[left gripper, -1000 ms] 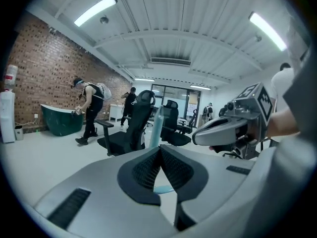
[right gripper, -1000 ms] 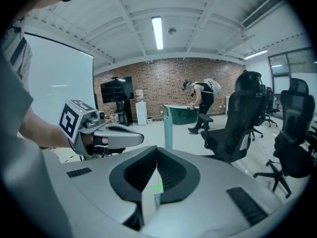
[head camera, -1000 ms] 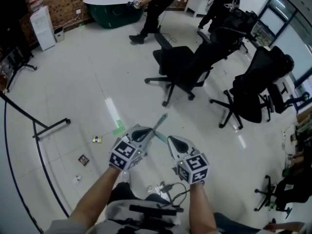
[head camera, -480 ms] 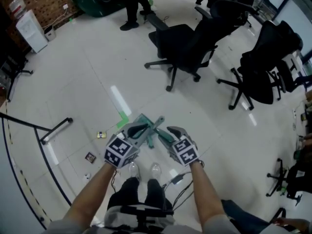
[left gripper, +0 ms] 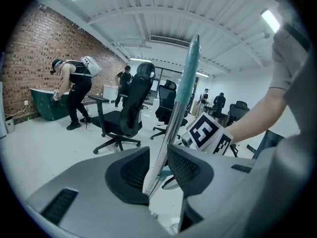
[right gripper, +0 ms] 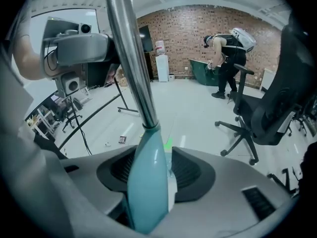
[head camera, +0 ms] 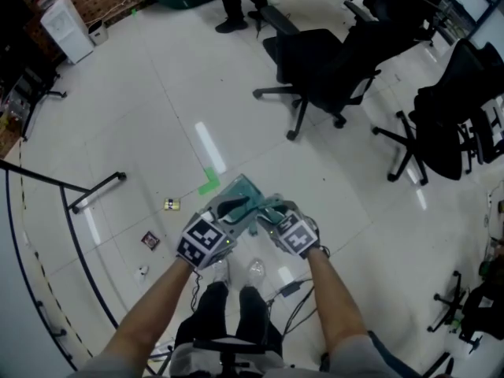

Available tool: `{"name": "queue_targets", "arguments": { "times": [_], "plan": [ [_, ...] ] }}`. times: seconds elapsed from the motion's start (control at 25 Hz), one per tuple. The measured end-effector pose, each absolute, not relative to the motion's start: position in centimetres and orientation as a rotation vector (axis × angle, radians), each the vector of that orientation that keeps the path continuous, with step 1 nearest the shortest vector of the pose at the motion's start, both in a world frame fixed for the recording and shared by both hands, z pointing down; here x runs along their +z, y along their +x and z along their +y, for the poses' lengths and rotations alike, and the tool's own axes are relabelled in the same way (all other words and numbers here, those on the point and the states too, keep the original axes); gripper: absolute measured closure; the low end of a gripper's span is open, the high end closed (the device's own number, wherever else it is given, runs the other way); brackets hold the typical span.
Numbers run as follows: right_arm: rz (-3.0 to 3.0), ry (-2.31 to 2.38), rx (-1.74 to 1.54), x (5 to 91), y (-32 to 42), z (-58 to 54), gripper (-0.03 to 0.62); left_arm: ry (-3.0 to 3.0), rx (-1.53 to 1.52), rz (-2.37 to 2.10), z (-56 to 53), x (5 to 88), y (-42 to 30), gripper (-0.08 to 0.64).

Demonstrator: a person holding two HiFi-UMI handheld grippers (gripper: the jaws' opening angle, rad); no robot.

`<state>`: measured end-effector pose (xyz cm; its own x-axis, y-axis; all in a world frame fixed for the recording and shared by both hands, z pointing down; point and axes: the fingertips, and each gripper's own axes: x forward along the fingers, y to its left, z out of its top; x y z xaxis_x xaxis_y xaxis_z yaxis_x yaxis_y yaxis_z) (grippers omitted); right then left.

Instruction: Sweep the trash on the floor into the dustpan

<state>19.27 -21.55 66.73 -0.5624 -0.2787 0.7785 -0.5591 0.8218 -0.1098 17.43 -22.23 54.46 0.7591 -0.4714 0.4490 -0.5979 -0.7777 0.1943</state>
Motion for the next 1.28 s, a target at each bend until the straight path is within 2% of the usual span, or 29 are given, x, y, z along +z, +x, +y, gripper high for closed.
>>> {"name": "queue_targets", "arguments": {
  "times": [0.12,0.16,0.32,0.64,0.68,0.72,0.76,1.28],
  "plan": [
    [-2.195,0.601,0.409,67.0,19.0,-21.5,0.471,2.643,0.56,-0.802,-22.3,54.6,17.8,0.449],
    [-2.197,0.6,0.389,67.0,18.9,-21.5,0.476,2.649,0.563,-0.79,-22.2,54.6,18.1,0.441],
    [-2.195,0.58,0.332,67.2,19.3,-21.4,0.482,2.686,0.549,-0.752,-22.5,54.1,20.1,0.415],
    [-2.184,0.544,0.28,65.4,19.7,-20.8,0.486,2.796,0.496,-0.715,-24.4,51.5,23.4,0.413],
    [-2.176,0.552,0.283,65.2,20.1,-20.7,0.486,2.819,0.494,-0.714,-24.4,51.0,23.8,0.437],
    [-2.171,0.561,0.285,64.9,20.5,-20.7,0.488,2.838,0.493,-0.711,-24.4,50.4,24.1,0.5],
    [-2.17,0.568,0.281,64.4,20.8,-20.7,0.488,2.848,0.489,-0.707,-24.3,49.9,24.3,0.512],
    [-2.224,0.542,0.232,56.6,21.6,-17.2,0.492,2.807,0.396,-0.667,-22.6,42.6,23.4,0.518]
  ]
}}
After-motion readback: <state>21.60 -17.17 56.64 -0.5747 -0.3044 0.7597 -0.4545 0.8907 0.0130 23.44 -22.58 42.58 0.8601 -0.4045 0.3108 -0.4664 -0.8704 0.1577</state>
